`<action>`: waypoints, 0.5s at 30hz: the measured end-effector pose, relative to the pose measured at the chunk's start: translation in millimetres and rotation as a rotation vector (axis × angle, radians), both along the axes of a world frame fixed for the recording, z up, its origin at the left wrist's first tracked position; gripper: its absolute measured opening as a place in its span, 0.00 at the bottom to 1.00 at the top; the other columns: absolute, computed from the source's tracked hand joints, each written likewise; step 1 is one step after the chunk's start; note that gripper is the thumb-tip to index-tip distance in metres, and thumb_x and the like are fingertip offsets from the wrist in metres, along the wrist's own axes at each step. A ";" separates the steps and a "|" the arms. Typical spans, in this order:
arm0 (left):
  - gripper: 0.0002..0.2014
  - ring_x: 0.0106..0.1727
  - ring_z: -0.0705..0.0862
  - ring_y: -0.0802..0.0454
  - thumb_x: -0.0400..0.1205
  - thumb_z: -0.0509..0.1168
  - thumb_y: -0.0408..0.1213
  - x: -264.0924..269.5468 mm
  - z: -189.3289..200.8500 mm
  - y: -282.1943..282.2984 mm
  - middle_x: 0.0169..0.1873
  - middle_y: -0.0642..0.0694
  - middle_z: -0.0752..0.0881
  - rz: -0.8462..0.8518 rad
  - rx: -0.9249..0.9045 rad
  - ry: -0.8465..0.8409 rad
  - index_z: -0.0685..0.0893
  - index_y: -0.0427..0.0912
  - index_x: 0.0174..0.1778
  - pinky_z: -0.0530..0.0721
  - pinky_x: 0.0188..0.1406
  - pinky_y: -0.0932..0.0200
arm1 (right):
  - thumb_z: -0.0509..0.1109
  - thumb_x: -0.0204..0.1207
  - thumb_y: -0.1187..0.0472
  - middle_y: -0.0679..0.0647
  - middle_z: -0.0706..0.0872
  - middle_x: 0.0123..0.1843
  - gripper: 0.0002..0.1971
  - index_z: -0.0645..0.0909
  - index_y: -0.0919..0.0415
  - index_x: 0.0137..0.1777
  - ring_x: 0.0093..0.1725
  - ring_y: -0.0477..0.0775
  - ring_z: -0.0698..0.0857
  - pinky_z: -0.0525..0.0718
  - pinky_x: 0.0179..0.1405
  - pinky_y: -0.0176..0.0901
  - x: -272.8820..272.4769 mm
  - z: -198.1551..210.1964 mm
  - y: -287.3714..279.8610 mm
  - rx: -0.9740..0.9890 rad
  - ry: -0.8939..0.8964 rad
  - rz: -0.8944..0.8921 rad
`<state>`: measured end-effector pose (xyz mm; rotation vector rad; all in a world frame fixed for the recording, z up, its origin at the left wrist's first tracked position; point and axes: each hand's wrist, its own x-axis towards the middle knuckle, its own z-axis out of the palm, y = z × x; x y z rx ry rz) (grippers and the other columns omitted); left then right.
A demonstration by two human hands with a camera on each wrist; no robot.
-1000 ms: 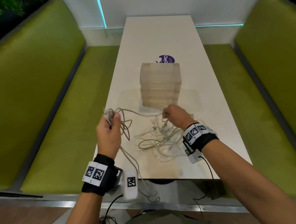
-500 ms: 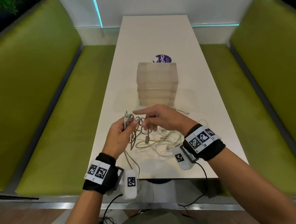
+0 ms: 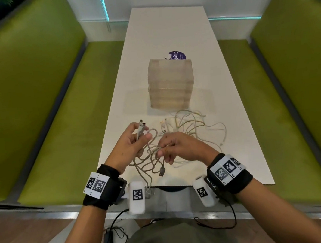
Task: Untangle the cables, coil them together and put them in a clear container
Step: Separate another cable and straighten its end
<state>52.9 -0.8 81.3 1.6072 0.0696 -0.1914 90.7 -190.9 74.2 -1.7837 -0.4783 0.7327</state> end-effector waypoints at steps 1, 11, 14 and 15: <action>0.03 0.23 0.62 0.56 0.84 0.63 0.35 -2.0 -1.8 0.4 0.25 0.52 0.68 -0.034 -0.011 0.015 0.75 0.42 0.49 0.63 0.21 0.64 | 0.74 0.74 0.66 0.58 0.84 0.37 0.06 0.87 0.69 0.46 0.31 0.53 0.85 0.86 0.33 0.40 -4.0 -3.4 -0.3 0.035 0.000 -0.054; 0.04 0.22 0.62 0.56 0.83 0.65 0.34 -8.3 -12.9 -3.0 0.23 0.54 0.70 -0.127 0.149 0.032 0.78 0.38 0.46 0.62 0.20 0.62 | 0.72 0.76 0.67 0.59 0.83 0.34 0.02 0.85 0.64 0.47 0.30 0.51 0.83 0.83 0.31 0.41 -15.3 -14.7 -10.4 0.078 -0.063 -0.151; 0.05 0.22 0.61 0.57 0.85 0.61 0.36 -7.8 -14.6 0.3 0.22 0.57 0.67 -0.014 0.061 0.021 0.77 0.38 0.48 0.63 0.21 0.64 | 0.73 0.75 0.66 0.53 0.84 0.32 0.02 0.84 0.65 0.44 0.29 0.47 0.84 0.84 0.31 0.39 -15.3 -25.6 -17.0 -0.099 -0.008 -0.020; 0.05 0.22 0.61 0.58 0.86 0.59 0.36 -6.5 -14.6 2.3 0.22 0.58 0.66 0.021 0.022 0.020 0.77 0.39 0.47 0.63 0.20 0.65 | 0.74 0.74 0.66 0.52 0.84 0.31 0.03 0.84 0.66 0.44 0.29 0.47 0.85 0.85 0.32 0.39 -16.9 -31.1 -19.1 -0.166 0.003 0.038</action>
